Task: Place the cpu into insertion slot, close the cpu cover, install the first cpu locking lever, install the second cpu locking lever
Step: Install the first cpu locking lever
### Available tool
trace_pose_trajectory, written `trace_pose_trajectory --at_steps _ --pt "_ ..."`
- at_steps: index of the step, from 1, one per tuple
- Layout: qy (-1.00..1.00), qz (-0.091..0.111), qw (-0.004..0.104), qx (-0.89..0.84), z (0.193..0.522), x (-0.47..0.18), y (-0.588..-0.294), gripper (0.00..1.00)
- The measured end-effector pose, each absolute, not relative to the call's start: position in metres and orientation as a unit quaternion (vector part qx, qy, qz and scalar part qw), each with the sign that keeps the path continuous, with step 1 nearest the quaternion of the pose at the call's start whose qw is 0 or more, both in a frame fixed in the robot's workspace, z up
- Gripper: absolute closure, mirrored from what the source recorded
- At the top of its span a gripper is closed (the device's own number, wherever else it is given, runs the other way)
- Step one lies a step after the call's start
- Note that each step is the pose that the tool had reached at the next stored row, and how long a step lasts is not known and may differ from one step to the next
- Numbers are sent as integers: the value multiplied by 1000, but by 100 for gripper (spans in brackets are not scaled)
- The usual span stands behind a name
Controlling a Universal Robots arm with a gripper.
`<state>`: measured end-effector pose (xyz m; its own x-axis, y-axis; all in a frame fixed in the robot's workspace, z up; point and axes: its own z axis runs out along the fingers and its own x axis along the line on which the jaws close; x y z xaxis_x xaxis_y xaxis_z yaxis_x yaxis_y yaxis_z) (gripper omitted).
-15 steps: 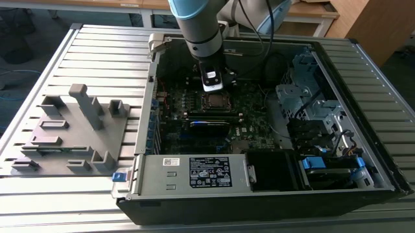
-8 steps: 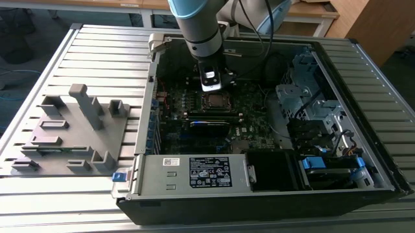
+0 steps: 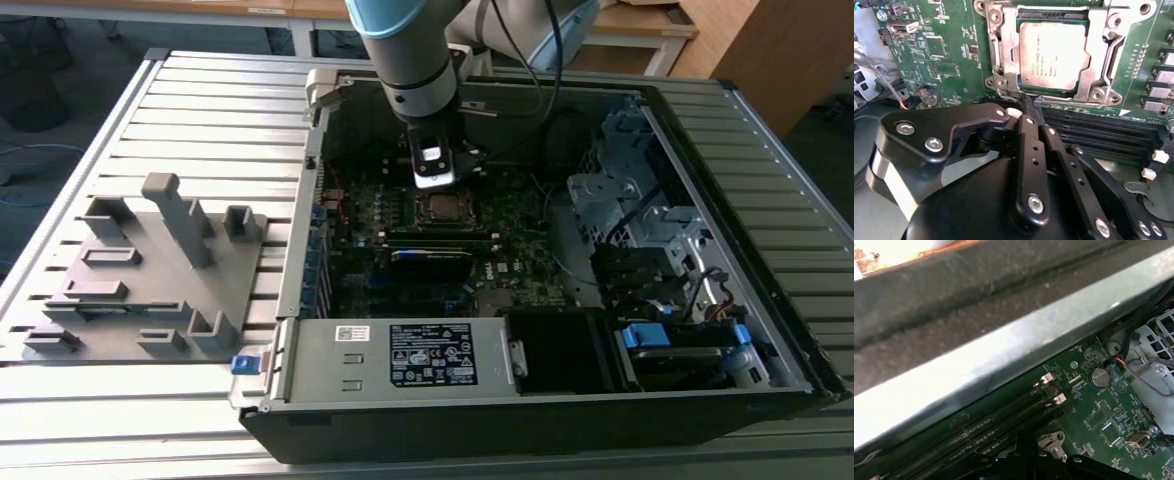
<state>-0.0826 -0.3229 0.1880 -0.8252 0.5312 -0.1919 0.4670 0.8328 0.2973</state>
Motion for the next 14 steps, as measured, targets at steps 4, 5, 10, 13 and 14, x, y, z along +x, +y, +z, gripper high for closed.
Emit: trace_pose_trajectory --at_steps 4,5,10,13,14 --pt "947 117 136 265 187 -83 -323 89" --pt "947 117 137 266 187 -83 -323 89" --pt "947 116 137 267 186 -83 -323 89" --pt "947 116 137 267 186 -83 -323 89" --pt "947 117 137 267 186 -83 -323 89"
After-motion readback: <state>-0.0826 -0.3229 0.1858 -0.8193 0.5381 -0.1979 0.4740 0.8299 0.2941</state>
